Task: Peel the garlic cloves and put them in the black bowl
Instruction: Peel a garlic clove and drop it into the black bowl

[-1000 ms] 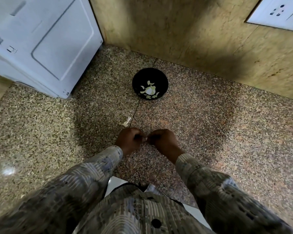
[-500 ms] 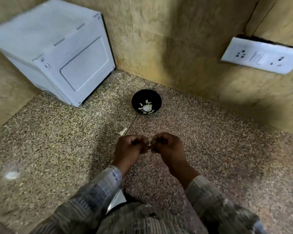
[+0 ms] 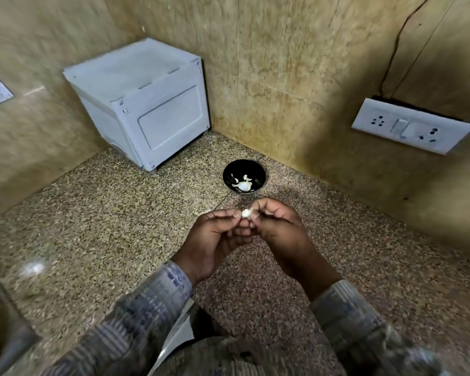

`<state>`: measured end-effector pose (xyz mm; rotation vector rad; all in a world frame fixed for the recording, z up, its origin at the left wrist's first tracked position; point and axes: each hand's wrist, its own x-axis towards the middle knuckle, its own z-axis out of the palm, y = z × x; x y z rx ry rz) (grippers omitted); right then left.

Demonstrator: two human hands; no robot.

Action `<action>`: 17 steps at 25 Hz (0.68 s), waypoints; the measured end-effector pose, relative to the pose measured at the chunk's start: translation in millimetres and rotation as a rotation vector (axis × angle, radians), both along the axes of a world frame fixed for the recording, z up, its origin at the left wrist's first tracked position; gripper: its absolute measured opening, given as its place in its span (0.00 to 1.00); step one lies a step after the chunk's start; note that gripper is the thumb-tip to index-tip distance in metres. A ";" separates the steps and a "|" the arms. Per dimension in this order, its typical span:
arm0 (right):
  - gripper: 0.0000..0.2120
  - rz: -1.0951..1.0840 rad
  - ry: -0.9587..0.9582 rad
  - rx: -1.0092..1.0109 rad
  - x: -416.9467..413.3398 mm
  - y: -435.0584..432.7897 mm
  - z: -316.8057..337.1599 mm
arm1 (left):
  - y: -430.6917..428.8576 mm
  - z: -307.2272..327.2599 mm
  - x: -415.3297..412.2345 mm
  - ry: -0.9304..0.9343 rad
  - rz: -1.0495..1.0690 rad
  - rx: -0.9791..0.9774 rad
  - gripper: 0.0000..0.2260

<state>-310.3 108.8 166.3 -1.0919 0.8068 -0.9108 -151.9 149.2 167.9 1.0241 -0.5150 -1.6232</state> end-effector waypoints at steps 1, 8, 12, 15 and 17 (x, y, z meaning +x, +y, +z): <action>0.04 0.041 -0.055 0.013 -2.3 2.3 4.0 | 3.8 4.6 -0.2 0.030 -0.015 -0.007 0.07; 0.07 0.051 -0.239 0.096 -4.4 17.2 20.9 | 19.9 26.3 -5.3 -0.055 0.101 -0.035 0.04; 0.04 -0.081 -0.051 -0.053 -4.7 23.8 28.1 | 29.9 37.3 -2.1 -0.165 0.165 -0.076 0.04; 0.03 -0.099 -0.024 -0.100 -2.8 30.5 39.0 | 36.9 44.7 -6.7 -0.226 0.191 -0.103 0.04; 0.04 -0.124 0.066 -0.168 -1.3 34.0 43.8 | 41.8 49.3 -11.4 -0.298 0.195 -0.127 0.04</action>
